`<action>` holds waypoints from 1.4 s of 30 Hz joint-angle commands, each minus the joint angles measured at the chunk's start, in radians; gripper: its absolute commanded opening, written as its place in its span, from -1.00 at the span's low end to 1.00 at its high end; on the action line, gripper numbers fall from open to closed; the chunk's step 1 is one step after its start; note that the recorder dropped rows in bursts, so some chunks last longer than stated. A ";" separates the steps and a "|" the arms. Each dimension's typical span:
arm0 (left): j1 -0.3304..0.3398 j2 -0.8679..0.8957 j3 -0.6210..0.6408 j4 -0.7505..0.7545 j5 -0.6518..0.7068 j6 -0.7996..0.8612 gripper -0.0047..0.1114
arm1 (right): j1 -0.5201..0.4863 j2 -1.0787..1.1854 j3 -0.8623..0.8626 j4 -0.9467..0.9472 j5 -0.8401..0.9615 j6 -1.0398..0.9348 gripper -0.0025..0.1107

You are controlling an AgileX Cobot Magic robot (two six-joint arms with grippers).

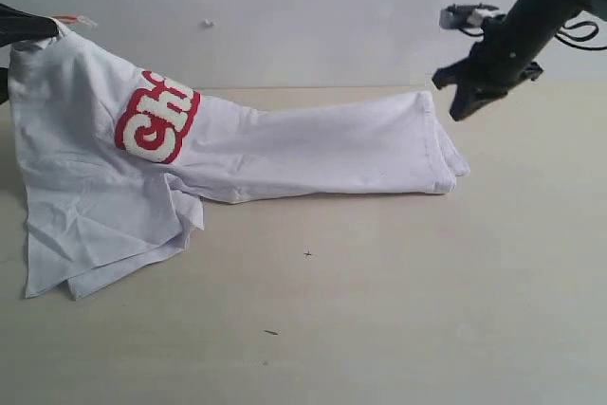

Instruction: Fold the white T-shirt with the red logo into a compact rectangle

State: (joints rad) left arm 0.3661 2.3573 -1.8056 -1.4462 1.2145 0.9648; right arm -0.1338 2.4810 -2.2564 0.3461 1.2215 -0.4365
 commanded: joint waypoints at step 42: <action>-0.004 -0.029 -0.008 0.025 0.007 -0.113 0.89 | 0.223 0.172 0.006 -0.376 0.000 0.177 -0.96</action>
State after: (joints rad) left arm 0.3661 2.3423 -1.8056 -1.4073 1.2164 0.8776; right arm 0.1153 2.6031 -2.2692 0.0480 1.2016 -0.2583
